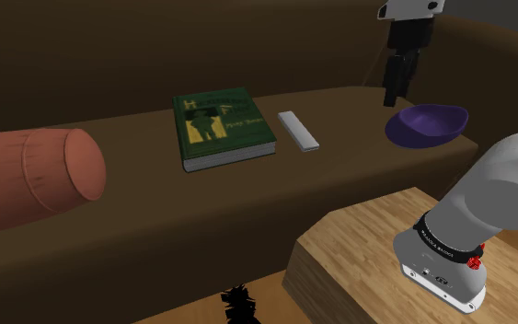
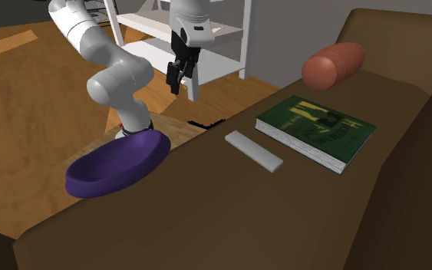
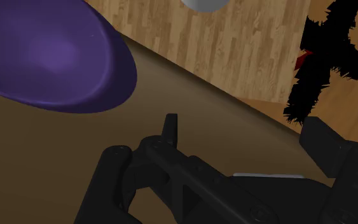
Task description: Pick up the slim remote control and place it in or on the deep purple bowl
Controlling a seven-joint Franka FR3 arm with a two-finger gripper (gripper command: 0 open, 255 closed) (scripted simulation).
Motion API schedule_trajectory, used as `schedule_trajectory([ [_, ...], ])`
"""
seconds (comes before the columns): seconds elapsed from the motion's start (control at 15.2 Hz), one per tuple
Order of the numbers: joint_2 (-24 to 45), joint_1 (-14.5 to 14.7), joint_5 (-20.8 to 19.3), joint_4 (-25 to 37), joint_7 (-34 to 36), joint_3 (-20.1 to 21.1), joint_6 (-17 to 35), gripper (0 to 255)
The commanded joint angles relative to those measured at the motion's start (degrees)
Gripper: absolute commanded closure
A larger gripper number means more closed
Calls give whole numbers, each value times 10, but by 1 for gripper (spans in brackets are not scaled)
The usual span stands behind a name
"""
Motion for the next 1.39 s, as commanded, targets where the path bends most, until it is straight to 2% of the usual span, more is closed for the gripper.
schedule_trajectory([
  [0.0, 0, 0, 0, 0, 0, 0, 0, 0],
  [0.4, 74, -2, 18, -25, 66, 36, 144, 0],
  [0.73, 157, -7, 21, -21, 121, 64, 259, 0],
  [1.32, 332, -24, -17, 43, 234, 100, 432, 0],
])
